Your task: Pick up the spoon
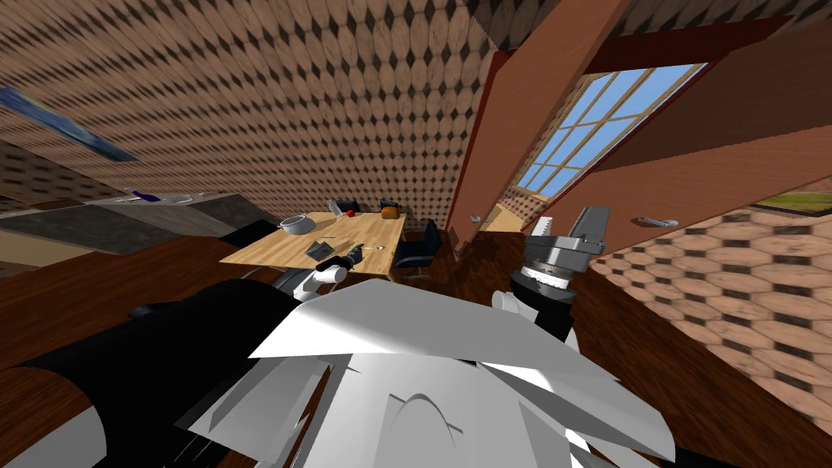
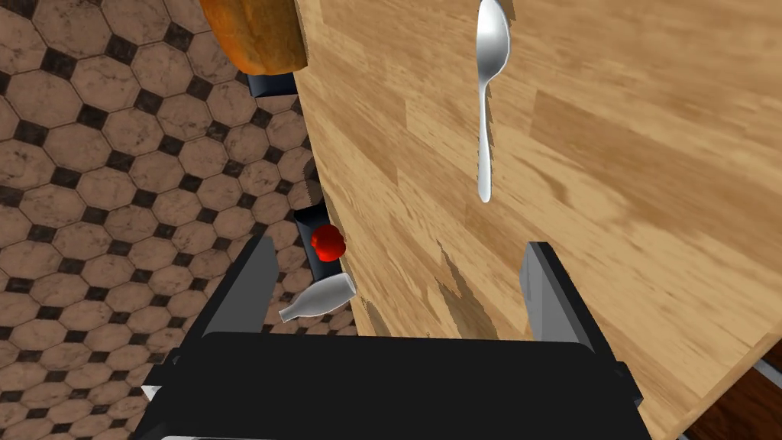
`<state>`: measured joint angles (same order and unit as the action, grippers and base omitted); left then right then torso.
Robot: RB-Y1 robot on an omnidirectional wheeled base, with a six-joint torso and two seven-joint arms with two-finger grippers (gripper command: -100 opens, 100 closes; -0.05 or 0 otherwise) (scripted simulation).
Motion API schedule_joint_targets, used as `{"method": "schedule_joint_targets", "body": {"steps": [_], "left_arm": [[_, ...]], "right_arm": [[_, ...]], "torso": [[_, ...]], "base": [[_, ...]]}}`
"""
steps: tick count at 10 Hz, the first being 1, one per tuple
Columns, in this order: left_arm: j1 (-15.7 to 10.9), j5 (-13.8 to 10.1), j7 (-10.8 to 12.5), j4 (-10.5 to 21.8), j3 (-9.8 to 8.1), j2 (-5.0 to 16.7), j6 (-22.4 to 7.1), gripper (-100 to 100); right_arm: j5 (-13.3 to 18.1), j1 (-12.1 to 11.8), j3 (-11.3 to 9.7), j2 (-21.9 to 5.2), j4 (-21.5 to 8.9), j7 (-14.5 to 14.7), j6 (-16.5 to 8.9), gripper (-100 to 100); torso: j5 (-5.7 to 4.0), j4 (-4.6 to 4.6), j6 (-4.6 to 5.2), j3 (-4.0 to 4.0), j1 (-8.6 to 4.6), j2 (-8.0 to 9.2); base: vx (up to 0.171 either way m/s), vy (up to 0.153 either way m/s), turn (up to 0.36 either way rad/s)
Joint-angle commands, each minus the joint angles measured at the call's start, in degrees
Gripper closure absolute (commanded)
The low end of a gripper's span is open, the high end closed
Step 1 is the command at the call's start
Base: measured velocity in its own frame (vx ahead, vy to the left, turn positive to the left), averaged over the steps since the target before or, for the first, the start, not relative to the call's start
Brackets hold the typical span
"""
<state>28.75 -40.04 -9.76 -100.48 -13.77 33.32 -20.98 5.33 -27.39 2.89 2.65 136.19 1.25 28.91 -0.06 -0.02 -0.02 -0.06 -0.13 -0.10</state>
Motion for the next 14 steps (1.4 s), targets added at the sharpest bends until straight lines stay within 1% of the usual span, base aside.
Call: {"method": "schedule_joint_targets", "body": {"steps": [1, 2, 3, 4, 5, 6, 7, 8, 9, 10, 11, 12, 13, 14], "left_arm": [[-0.4, -2.6, 0.0, 2.9, -0.62, 1.5, -2.9, -100], [-0.4, -2.6, 0.0, 3.1, -0.62, 1.5, -3.8, -100], [-0.5, -4.4, 0.2, 4.7, -1.27, 2.5, -6.5, -100], [-0.5, -4.6, 0.2, 5.4, -1.27, 2.5, -6.8, -100], [-0.6, -6.5, 0.5, 7.7, -1.87, 3.5, -8.9, -100], [-0.6, -6.5, 0.5, 7.7, -1.87, 3.5, -9.8, -100], [-0.7, -8.3, 0.9, 10.0, -2.43, 4.3, -11.3, -100], [-0.7, -8.3, 0.9, 10.0, -2.43, 4.3, -12.5, -100], [-0.7, -8.3, 0.9, 10.0, -2.43, 4.3, -12.7, -100], [-0.9, -9.9, 1.3, 12.2, -2.94, 5.1, -14.9, -100], [-0.9, -9.9, 1.3, 12.2, -2.94, 5.1, -15.5, -100], [-1.0, -11.5, 1.9, 14.1, -3.40, 5.9, -17.8, -100], [-1.0, -11.5, 1.9, 14.4, -3.40, 5.9, -18.3, -100], [-1.1, -12.8, 2.5, 16.6, -3.81, 6.6, -20.4, -100]], "right_arm": [[0.0, 0.0, 0.0, 0.0, 0.0, 0.0, 0.0, 0], [0.0, 0.0, 0.0, 0.0, 0.0, 0.0, 0.0, 0], [0.0, 0.0, 0.0, 0.0, 0.0, 0.0, 0.0, 0], [0.0, 0.0, 0.0, 0.0, 0.0, 0.0, 0.0, 0], [0.0, 0.0, 0.0, 0.0, 0.0, 0.0, 0.0, 0], [0.0, 0.0, 0.0, 0.0, 0.0, 0.0, 0.0, 0], [0.0, 0.0, 0.0, 0.0, 0.0, 0.0, 0.0, 0], [0.0, 0.0, 0.0, 0.0, 0.0, 0.0, 0.0, 0], [0.0, 0.0, 0.0, 0.0, 0.0, 0.0, 0.0, 0], [0.0, 0.0, 0.0, 0.0, 0.0, 0.0, 0.0, 0], [0.0, 0.0, 0.0, 0.0, 0.0, 0.0, 0.0, 0], [0.0, 0.0, 0.0, 0.0, 0.0, 0.0, 0.0, 0], [0.0, 0.0, 0.0, 0.0, 0.0, 0.0, 0.0, 0], [0.0, 0.0, 0.0, 0.0, 0.0, 0.0, 0.0, 0]], "torso": [[0.00, 0.00, 0.00, 0.00, 0.00, 0.00], [0.01, 0.00, 0.04, -0.02, 0.01, -0.04], [0.01, 0.00, -0.01, 0.00, 0.06, 0.01], [0.01, 0.00, 0.03, -0.01, 0.05, -0.02], [0.02, 0.00, -0.02, 0.01, 0.11, 0.02], [0.03, 0.00, 0.01, 0.00, 0.16, -0.01], [0.04, 0.00, 0.00, 0.00, 0.17, -0.01], [0.03, 0.00, 0.02, -0.01, 0.16, -0.03], [0.04, 0.00, -0.02, 0.01, 0.19, 0.03], [0.04, 0.03, -0.04, 0.08, 0.18, 0.14], [0.04, 0.03, 0.02, 0.07, 0.19, 0.11], [0.05, 0.02, -0.02, 0.05, 0.21, 0.09], [0.05, 0.01, 0.02, 0.03, 0.26, 0.05], [0.07, 0.01, -0.04, 0.03, 0.27, 0.06]], "base": [[0.071, -0.040, -0.228], [0.057, -0.028, -0.099], [0.065, -0.035, -0.196], [0.055, -0.009, -0.106], [0.068, -0.001, -0.171], [0.065, 0.002, -0.125], [0.071, -0.002, -0.228], [0.052, 0.012, -0.128], [0.016, 0.012, 0.017], [0.039, 0.012, -0.209], [0.045, 0.018, -0.122], [0.054, 0.028, -0.233], [0.048, 0.037, -0.108], [0.058, 0.035, -0.174]]}}
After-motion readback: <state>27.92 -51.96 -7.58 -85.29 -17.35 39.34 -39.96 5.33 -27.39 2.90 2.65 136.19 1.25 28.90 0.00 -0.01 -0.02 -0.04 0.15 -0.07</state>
